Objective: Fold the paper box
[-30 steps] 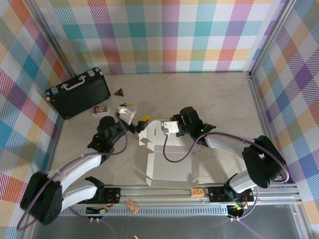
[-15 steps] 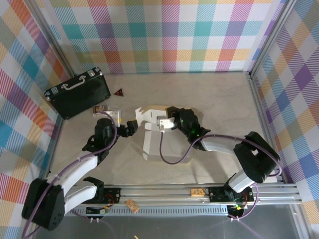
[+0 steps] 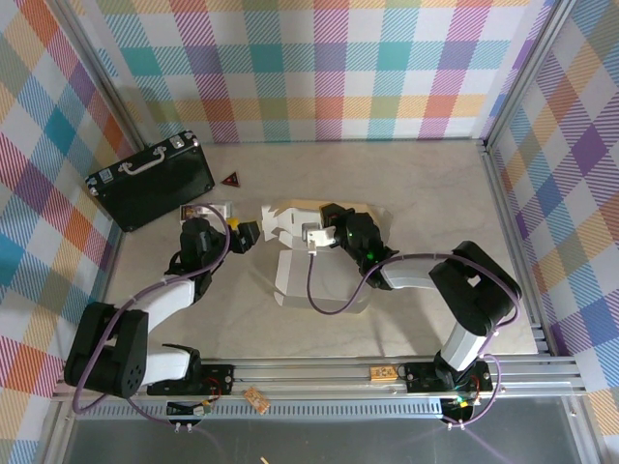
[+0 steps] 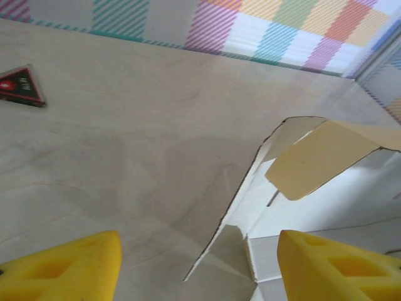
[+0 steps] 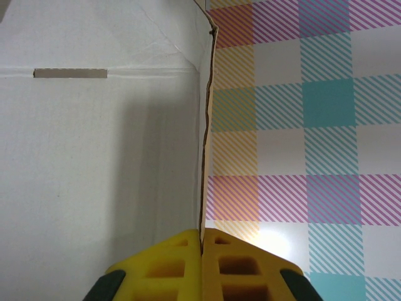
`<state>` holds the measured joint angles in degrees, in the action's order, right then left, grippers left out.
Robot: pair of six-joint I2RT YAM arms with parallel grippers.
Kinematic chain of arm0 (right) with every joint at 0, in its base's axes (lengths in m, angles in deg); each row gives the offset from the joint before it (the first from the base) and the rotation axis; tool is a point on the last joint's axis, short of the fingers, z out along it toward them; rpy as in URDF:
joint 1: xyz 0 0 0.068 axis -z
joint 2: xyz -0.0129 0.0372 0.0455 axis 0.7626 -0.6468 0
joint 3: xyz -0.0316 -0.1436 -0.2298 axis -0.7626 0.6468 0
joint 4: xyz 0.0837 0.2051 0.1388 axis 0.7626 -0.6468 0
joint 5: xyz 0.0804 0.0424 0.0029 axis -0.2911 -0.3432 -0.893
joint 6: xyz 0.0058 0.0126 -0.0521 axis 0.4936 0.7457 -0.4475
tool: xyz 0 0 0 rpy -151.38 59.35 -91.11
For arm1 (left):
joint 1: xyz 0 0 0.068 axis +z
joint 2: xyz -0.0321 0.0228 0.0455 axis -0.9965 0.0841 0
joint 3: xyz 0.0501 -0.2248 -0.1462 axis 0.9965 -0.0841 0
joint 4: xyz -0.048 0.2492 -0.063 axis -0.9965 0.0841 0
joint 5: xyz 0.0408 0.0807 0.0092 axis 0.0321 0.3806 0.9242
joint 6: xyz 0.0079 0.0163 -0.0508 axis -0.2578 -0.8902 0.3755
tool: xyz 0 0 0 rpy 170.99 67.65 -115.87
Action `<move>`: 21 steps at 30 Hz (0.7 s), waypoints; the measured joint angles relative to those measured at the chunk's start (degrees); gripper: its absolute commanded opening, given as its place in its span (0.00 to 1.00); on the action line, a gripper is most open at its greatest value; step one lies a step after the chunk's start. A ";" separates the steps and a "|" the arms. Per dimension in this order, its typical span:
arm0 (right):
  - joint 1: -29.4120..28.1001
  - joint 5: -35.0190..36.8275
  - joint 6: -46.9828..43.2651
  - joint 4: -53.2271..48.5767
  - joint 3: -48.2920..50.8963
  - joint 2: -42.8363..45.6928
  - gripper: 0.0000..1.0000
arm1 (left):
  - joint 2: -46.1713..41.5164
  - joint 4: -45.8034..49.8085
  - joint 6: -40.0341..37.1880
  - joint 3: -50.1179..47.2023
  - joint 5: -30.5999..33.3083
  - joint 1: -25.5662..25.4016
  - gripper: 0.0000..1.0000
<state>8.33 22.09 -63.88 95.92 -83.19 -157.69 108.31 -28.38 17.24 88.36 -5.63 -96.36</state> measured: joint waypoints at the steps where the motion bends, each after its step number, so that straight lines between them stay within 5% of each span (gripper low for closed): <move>1: 0.00 0.00 0.00 -0.02 0.11 0.07 0.00 | 1.68 -1.70 -0.04 0.04 -1.11 -0.15 0.73; 5: 0.00 0.02 0.00 0.13 0.76 0.61 0.00 | 8.11 -4.04 -0.96 0.94 -2.86 -0.92 0.69; 10: 0.00 0.02 0.00 -0.17 1.46 1.88 0.00 | 12.79 -4.66 -1.86 4.72 -4.28 -1.49 0.45; 14: 0.00 0.02 0.02 -0.72 1.46 2.40 0.00 | 14.01 -5.29 -2.23 7.39 -7.10 -2.01 0.36; 19: -0.02 0.33 0.02 -0.76 1.49 2.40 0.00 | 15.06 -4.57 -3.37 8.15 -9.18 -4.20 0.00; 21: 0.04 0.72 0.02 -0.79 1.51 2.40 0.00 | 14.19 -2.80 -5.01 8.15 -8.02 -5.33 0.00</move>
<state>8.38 22.81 -63.86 95.13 -81.68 -155.28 122.49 -31.18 12.24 96.51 -13.65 -101.69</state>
